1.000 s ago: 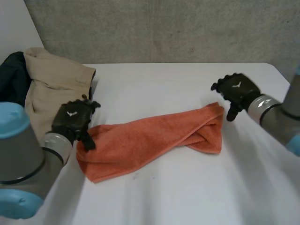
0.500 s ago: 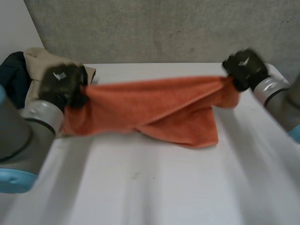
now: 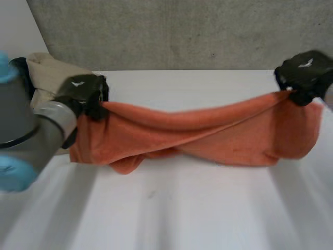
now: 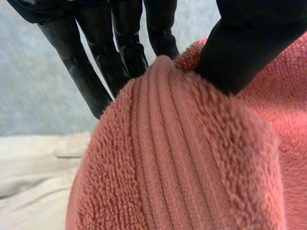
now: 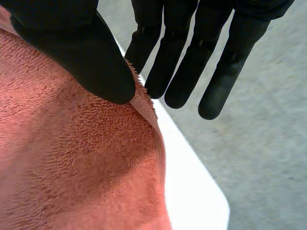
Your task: Fold the laundry.
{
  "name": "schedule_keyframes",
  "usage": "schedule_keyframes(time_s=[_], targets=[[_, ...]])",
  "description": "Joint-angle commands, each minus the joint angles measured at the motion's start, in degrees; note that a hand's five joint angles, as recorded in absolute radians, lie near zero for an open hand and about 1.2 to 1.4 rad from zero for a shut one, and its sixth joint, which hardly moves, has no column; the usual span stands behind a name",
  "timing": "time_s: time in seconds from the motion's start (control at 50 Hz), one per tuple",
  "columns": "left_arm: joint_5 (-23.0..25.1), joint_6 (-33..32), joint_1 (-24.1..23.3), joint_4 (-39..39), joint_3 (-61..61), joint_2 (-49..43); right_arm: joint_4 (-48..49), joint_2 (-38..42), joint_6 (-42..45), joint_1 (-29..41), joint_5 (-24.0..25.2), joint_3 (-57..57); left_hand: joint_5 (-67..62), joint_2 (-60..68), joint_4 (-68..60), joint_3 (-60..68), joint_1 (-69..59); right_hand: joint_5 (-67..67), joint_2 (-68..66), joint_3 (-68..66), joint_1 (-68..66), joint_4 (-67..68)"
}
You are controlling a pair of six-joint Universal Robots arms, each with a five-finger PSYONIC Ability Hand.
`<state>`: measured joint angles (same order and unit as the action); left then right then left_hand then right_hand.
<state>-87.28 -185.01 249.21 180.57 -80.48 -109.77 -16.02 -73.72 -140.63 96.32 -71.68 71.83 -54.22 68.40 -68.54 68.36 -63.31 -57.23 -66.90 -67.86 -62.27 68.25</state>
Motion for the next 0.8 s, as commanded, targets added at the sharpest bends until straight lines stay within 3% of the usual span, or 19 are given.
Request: schedule_keyframes(time_s=[0.02,0.12,0.22,0.34,0.5,0.62,0.78,0.8], targets=[[-0.4,-0.6,0.0,0.3,23.3,-15.0,10.7,13.0,-1.7,3.6,-9.0,-13.1,-15.8,11.6,-11.5,11.6,-16.7,-12.8,-13.1,-12.1,-17.7,11.7],[-0.3,-0.1,-0.1,4.8,36.9,-15.2,30.6,12.5,-7.0,6.4,-15.2,-17.2,-15.8,11.6,-11.5,11.6,-16.7,-12.8,-13.1,-12.1,-17.7,11.7],[-0.5,0.1,-1.3,11.0,36.0,-7.9,40.9,5.7,-9.5,6.8,-15.4,-12.3,-15.8,11.6,-11.5,11.6,-16.7,-12.8,-13.1,-12.1,-17.7,11.7],[-0.6,0.2,-1.5,11.4,22.3,4.7,38.7,-3.5,-9.7,6.4,-11.8,-4.4,-15.8,11.6,-11.5,11.6,-16.7,-12.8,-13.1,-12.1,-17.7,11.7],[-1.1,0.1,-1.2,9.5,2.6,8.7,26.7,-5.6,-9.3,5.6,-3.6,6.9,-15.8,11.6,-11.5,11.6,-16.7,-12.8,-13.1,-12.1,-17.7,11.7],[-1.4,-0.3,-1.7,8.4,-4.2,-0.5,24.3,-1.9,-8.6,5.6,-2.7,14.4,-15.8,11.6,-11.5,11.6,-16.7,-12.8,-13.1,-12.1,-17.7,11.7],[-1.4,-1.3,-2.0,7.1,-1.6,-13.7,24.4,8.2,-4.8,5.6,-3.2,17.7,-15.8,11.6,-11.5,11.6,-16.7,-12.8,-13.1,-12.1,-17.7,11.7],[-1.4,-1.8,-2.0,6.3,-0.9,-14.4,24.4,8.8,-4.7,5.6,-3.3,17.9,-8.6,4.5,-4.3,4.5,-9.6,-12.8,-13.1,-12.1,-17.7,11.7]])
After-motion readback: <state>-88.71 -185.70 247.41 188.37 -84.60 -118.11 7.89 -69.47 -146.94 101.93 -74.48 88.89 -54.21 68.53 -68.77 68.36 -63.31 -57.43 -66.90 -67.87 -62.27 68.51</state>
